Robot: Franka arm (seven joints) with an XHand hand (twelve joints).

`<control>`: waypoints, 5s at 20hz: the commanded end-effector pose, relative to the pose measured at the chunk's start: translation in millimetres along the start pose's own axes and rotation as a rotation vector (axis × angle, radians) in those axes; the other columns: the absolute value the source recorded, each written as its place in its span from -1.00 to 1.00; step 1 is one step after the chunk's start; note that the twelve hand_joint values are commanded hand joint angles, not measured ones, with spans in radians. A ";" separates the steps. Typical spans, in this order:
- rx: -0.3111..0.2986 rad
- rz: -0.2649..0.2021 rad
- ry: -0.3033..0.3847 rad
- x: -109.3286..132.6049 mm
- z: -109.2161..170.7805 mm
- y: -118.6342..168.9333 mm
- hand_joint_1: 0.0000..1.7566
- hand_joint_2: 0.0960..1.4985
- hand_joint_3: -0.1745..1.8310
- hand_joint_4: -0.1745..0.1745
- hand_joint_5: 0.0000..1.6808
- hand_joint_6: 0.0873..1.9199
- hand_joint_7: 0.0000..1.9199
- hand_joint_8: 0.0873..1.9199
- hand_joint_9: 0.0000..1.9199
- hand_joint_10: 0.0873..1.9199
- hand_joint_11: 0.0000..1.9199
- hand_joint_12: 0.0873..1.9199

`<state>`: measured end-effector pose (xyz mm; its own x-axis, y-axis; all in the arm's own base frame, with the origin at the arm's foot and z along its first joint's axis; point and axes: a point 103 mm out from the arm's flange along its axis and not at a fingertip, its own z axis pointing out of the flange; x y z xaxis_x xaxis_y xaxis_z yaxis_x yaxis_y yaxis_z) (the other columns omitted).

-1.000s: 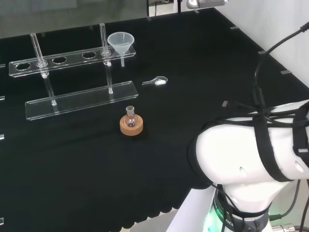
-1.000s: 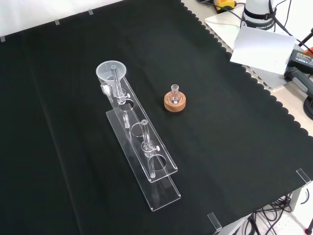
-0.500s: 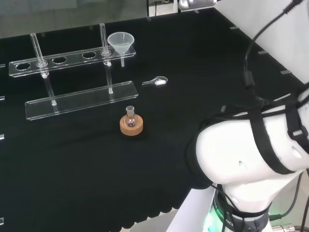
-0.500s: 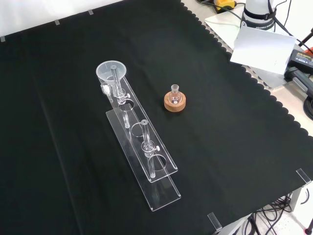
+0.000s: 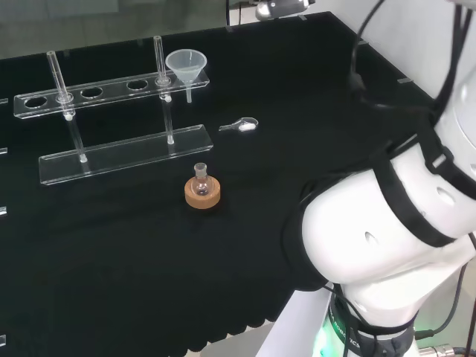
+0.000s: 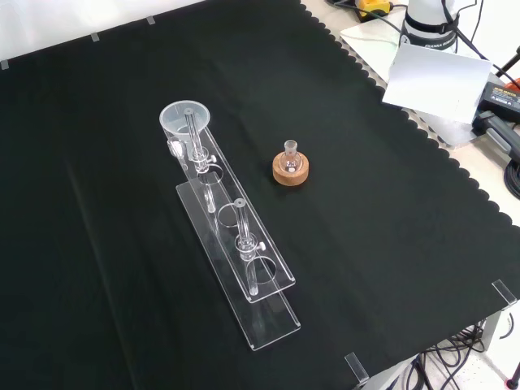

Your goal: Pick up the funnel from the transparent funnel stand.

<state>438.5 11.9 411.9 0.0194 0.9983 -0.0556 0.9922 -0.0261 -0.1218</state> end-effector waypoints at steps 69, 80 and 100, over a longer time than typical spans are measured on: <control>0.412 -0.157 -0.175 51.2 127.2 135.8 -0.11 -0.35 -0.35 0.12 -0.89 -1.00 -0.94 -0.88 -0.87 -0.20 -0.76 0.51; 0.322 -0.135 -0.178 54.6 127.2 136.1 -0.16 -0.33 -0.26 -0.08 -0.71 -1.00 -0.72 -0.34 -0.31 -0.41 -0.66 0.43; 0.141 -0.040 -0.202 45.6 29.1 86.9 -0.10 -0.11 -0.20 -0.18 -0.24 -0.32 -0.19 -0.36 0.05 -0.60 -0.40 0.27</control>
<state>537.7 53.8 339.9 -0.0887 0.9718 -0.2184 0.9649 0.0293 -0.2612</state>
